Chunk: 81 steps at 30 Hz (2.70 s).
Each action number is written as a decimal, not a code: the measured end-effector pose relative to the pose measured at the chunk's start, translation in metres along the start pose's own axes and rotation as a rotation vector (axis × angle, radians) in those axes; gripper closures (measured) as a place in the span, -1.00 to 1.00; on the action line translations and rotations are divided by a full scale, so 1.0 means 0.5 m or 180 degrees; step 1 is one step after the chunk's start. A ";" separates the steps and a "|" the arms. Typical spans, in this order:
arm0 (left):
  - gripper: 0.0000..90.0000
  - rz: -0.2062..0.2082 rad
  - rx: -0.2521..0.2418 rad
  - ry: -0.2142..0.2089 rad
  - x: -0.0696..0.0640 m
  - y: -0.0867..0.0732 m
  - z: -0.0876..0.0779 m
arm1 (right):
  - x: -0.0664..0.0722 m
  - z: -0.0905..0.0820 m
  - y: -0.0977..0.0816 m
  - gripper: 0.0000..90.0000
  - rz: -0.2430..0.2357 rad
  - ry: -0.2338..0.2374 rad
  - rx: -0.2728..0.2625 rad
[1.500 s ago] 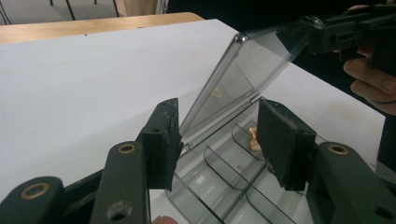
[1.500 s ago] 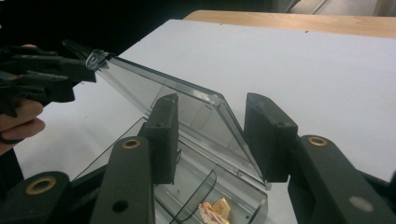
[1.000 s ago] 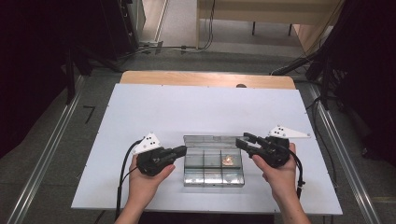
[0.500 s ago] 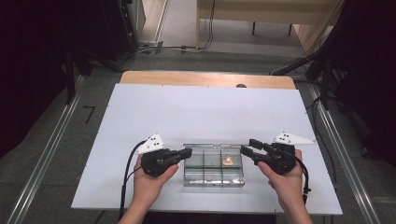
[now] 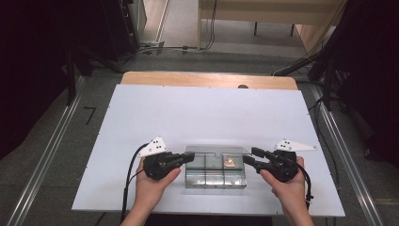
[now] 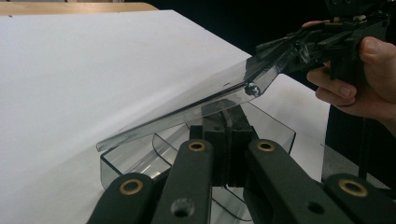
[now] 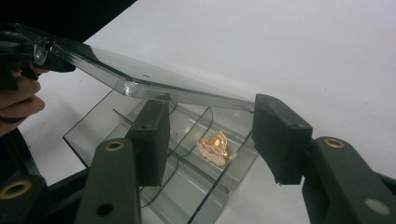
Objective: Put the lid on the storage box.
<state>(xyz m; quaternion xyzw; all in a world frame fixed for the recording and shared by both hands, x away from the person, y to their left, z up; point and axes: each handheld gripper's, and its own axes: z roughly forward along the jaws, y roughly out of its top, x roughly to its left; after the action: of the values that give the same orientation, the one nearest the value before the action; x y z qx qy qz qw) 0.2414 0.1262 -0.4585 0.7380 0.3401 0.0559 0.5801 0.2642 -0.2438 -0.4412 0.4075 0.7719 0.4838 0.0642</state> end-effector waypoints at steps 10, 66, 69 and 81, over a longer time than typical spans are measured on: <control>0.98 0.0013 -0.0018 0.0004 -0.001 -0.004 -0.011 | -0.006 -0.004 -0.024 0.42 0.0076 0.0047 0.0079; 0.98 -0.0018 0.0124 0.0016 -0.012 -0.066 -0.056 | 0.021 -0.017 -0.058 0.96 -0.0232 0.0219 0.0143; 0.98 -0.0033 0.0137 0.0026 -0.010 -0.072 -0.057 | 0.019 -0.017 -0.062 0.95 -0.0240 0.0217 0.0161; 0.98 -0.0074 0.0237 -0.0014 0.001 -0.084 -0.054 | 0.001 -0.007 -0.075 0.95 -0.0223 0.0273 0.0295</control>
<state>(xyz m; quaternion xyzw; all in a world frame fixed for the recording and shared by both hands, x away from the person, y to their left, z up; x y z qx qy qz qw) 0.2105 0.1528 -0.4873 0.7552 0.3493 0.0349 0.5535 0.2408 -0.2533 -0.4692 0.3617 0.8093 0.4620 0.0289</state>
